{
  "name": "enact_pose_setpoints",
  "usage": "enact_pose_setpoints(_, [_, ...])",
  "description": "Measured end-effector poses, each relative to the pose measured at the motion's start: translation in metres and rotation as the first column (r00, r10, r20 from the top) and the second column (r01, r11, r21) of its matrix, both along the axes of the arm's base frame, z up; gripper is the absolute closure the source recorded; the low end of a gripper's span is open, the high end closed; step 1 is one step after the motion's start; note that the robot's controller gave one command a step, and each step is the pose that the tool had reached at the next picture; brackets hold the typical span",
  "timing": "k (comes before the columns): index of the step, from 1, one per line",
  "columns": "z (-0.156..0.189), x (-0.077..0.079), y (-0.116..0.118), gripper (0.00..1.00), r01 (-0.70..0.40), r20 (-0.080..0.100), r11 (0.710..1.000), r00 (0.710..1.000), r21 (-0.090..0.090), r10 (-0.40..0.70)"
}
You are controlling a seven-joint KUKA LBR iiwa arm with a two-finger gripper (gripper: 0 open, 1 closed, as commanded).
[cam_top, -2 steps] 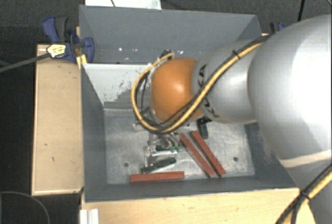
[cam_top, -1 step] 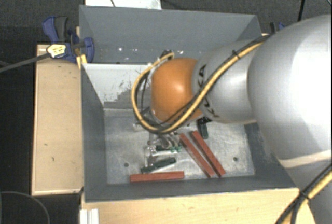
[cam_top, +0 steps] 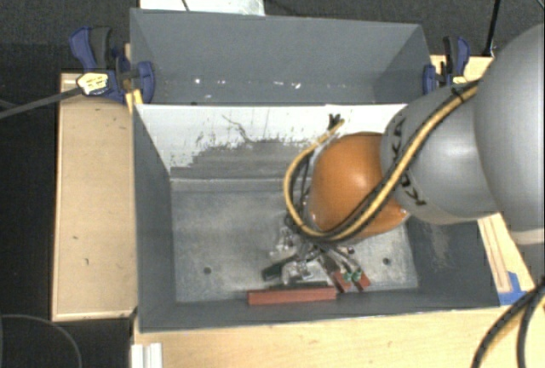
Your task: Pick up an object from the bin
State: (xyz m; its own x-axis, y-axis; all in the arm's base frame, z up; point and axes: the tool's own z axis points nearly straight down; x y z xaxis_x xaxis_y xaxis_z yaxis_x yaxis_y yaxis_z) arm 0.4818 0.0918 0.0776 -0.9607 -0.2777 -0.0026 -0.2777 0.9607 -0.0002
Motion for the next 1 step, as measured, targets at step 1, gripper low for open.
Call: enact_pose_setpoints(1, [0.0000,0.0000,0.0001,1.00,0.002,0.000,1.000,1.000,0.000,-0.002])
